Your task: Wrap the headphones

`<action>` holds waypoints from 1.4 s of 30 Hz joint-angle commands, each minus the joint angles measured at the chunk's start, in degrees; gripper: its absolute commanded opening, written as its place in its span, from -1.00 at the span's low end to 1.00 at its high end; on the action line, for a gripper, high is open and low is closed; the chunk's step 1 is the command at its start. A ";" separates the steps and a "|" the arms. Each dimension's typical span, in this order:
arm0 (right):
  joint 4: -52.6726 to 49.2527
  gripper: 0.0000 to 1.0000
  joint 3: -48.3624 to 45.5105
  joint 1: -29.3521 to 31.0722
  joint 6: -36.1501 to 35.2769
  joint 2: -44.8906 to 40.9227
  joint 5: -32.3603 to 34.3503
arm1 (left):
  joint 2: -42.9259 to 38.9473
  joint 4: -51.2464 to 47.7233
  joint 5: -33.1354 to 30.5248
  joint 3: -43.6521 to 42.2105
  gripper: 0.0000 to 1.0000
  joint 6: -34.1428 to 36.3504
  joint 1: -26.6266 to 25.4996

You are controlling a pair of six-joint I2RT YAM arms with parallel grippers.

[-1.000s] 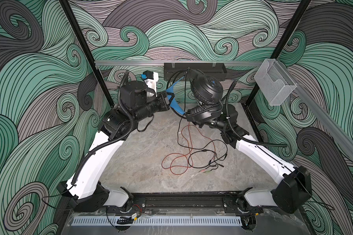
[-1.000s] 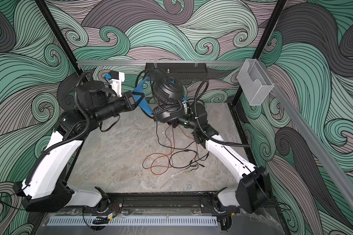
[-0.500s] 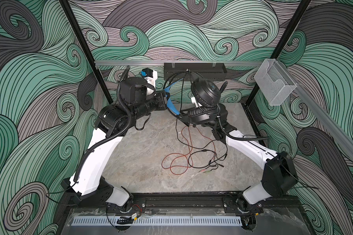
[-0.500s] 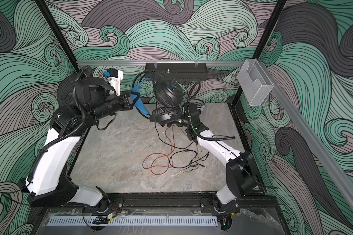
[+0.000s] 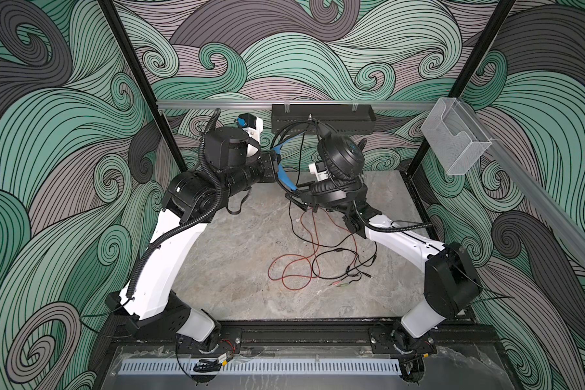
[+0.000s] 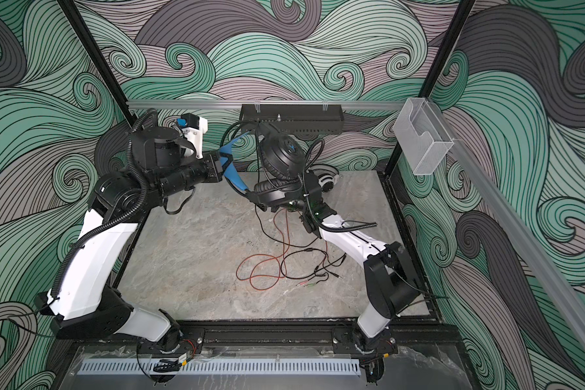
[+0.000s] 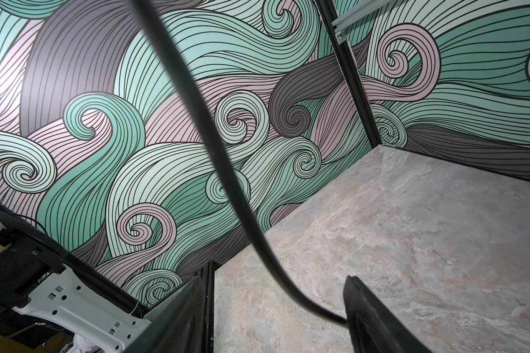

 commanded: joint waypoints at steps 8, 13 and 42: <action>4.89 0.36 -1.36 0.15 2.24 2.99 0.77 | -0.09 3.61 -0.24 3.10 -1.00 -1.12 -0.57; 7.34 0.36 -0.87 0.16 3.63 5.40 1.06 | -0.22 3.42 0.28 2.78 -1.00 -1.55 -0.54; 4.97 -0.83 -6.22 2.46 0.25 11.36 -2.71 | -0.83 4.43 -3.67 -0.63 -1.00 -3.41 0.01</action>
